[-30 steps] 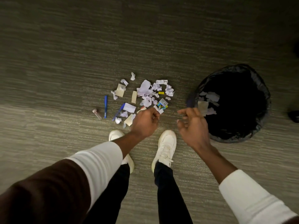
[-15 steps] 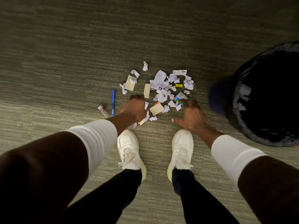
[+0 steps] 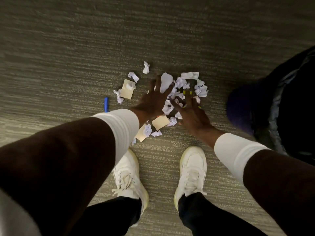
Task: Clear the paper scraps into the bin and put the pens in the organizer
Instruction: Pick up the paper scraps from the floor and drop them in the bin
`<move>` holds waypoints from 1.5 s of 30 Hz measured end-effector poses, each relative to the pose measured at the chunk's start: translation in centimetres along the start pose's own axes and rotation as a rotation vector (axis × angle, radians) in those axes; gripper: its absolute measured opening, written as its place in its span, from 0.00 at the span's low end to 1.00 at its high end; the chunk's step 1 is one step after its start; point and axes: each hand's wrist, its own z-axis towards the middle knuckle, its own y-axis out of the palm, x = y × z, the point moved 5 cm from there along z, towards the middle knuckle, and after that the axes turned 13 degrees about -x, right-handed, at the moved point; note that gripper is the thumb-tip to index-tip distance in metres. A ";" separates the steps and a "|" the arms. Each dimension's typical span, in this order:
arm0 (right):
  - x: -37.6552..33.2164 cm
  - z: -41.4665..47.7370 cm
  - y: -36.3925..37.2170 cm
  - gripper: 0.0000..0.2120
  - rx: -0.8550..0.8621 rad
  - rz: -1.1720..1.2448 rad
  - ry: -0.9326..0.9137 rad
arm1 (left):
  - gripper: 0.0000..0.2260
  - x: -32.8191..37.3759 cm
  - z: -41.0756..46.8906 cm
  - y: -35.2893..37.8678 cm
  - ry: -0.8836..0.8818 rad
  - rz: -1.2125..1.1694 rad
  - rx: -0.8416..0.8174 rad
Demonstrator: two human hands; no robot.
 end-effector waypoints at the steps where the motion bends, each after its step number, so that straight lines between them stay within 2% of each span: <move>1: -0.1 0.1 0.0 0.39 0.008 -0.067 -0.014 | 0.48 0.2 0.1 0.2 -0.001 0.027 -0.002; 5: -0.2 0.1 -0.4 0.24 0.028 -0.234 -0.034 | 0.25 0.7 -0.4 0.8 0.004 0.082 0.029; 8: 0.3 0.0 -1.2 0.13 0.080 -0.275 -0.027 | 0.17 0.5 -1.0 1.4 0.003 0.105 0.021; 9: 0.6 0.0 -1.5 0.12 0.080 -0.233 -0.023 | 0.16 0.4 -1.2 1.4 0.000 0.118 0.022; 17: 1.7 -3.8 -3.5 0.14 0.073 0.176 0.075 | 0.15 1.2 -5.9 -1.8 -0.098 -0.067 0.081; 20: 1.7 -7.7 -5.5 0.14 0.145 0.335 0.090 | 0.15 3.0 -9.0 -3.8 -0.097 -0.159 0.109; 26: 1.7 -17.3 -10.8 0.15 0.356 0.583 0.204 | 0.13 9.1 -15.9 -8.9 -0.066 -0.326 0.283; 30: 3.4 -24.2 -14.3 0.14 0.554 0.659 0.263 | 0.10 14.0 -19.4 -12.1 -0.031 -0.465 0.371; 36: 9.7 -31.5 -15.9 0.10 0.710 0.742 0.453 | 0.10 22.8 -21.5 -14.7 0.125 -0.546 0.401; 41: 14.7 -33.2 -15.4 0.14 0.738 0.730 0.554 | 0.13 29.1 -19.7 -15.8 0.209 -0.573 0.338; 45: 17.6 -33.0 -14.7 0.16 0.672 0.724 0.605 | 0.17 32.7 -17.8 -16.2 0.250 -0.526 0.260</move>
